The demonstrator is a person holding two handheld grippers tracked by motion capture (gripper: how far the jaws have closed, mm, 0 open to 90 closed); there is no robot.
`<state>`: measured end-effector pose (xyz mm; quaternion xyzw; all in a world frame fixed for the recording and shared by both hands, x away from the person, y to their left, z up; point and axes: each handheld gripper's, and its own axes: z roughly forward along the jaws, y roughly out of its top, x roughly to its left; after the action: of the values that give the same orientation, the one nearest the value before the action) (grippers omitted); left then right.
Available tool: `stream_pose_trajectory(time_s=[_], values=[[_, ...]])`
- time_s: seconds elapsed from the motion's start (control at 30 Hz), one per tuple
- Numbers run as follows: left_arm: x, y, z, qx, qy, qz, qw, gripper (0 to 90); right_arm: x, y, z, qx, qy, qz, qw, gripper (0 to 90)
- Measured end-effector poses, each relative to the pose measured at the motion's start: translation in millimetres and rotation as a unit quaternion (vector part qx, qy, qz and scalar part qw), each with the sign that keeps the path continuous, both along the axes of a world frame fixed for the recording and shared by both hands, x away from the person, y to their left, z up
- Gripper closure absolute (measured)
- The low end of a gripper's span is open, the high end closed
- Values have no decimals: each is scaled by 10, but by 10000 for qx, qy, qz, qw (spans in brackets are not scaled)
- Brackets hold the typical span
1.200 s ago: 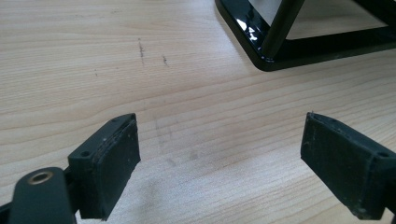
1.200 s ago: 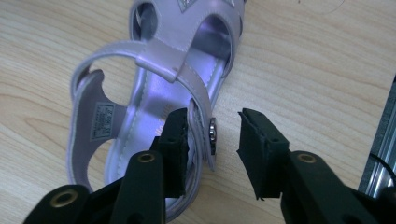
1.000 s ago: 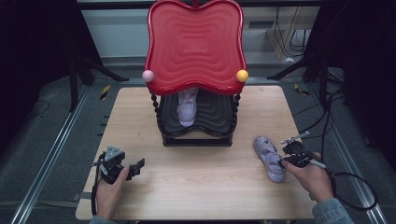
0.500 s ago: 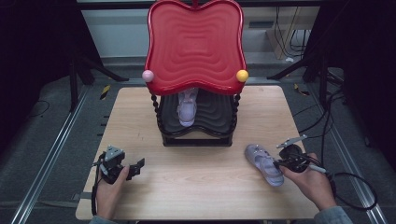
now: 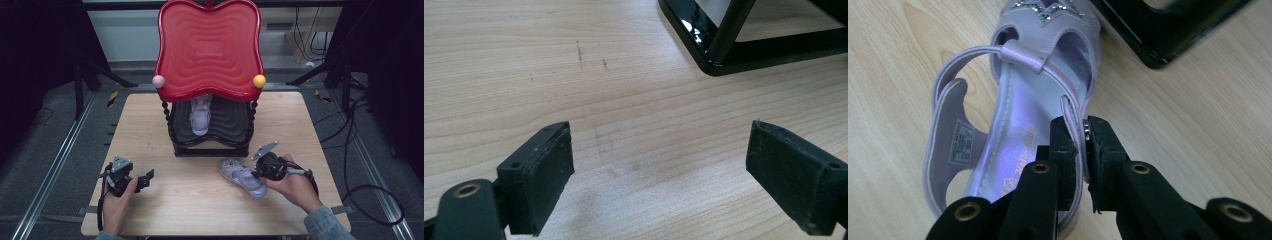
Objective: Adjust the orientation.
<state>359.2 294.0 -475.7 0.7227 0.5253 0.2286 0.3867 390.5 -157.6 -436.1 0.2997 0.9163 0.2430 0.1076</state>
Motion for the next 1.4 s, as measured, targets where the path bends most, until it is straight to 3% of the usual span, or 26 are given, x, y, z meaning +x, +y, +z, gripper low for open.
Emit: stream_pose_trajectory(time_s=[0.1,0.2,0.27,0.37,0.5,0.6,0.77,0.9,1.07,1.4], values=[[0,-5,-5,-16,29,-13,10000,111,88,8,-76,-133,76,111,9998,825],[9,-10,-15,21,27,-43,10000,111,120,-42,-112,-113,161,102,9998,817],[8,-19,-23,18,52,-27,10000,110,114,-41,-154,-229,249,57,9994,803],[9,-15,-30,3,53,46,10000,85,111,-48,-186,-234,345,-111,9991,690],[14,-4,-48,-52,28,100,9999,80,50,-50,-70,-222,284,-277,9990,573],[16,1,-63,-54,91,88,9999,80,-31,-45,74,-333,159,-282,9989,541],[13,16,-64,-72,76,135,9999,77,-180,0,271,-342,203,-233,9989,564],[14,15,-75,-85,94,144,9998,73,-287,102,315,-333,354,-81,9988,581],[9,-11,-82,-54,110,107,9999,73,-329,235,231,-498,493,89,9975,594],[15,-16,-94,11,128,89,9999,75,-242,363,9,-677,689,82,9953,667]])
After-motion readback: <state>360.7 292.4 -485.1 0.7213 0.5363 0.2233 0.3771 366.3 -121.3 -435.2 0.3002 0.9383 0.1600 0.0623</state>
